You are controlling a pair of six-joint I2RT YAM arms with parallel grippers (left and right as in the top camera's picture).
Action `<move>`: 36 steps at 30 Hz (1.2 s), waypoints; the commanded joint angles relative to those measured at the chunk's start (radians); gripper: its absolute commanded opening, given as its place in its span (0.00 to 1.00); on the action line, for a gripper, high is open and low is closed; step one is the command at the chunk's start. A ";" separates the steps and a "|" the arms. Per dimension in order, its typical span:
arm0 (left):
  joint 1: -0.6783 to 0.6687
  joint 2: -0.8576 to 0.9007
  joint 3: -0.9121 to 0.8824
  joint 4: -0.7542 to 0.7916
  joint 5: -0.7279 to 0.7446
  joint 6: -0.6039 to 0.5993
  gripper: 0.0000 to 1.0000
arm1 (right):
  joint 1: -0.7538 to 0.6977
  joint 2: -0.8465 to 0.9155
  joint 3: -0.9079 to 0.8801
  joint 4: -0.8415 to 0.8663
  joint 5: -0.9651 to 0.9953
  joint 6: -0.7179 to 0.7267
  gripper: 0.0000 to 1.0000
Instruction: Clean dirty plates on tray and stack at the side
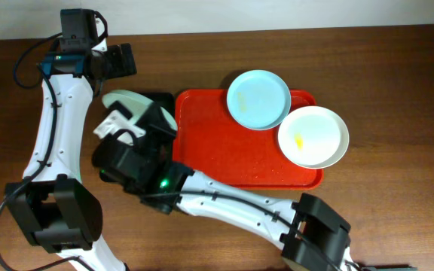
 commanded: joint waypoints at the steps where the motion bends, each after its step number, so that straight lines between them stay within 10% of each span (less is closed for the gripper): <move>1: 0.000 -0.006 0.005 -0.001 0.009 0.006 0.99 | -0.029 -0.036 0.018 -0.119 -0.207 0.385 0.04; 14: 0.000 -0.006 0.005 -0.001 0.009 0.006 0.99 | -0.185 -0.036 0.017 -0.307 -0.649 0.774 0.04; 36: 0.000 -0.006 0.005 -0.001 0.009 0.006 0.99 | -0.724 -0.037 0.018 -0.507 -1.620 0.782 0.04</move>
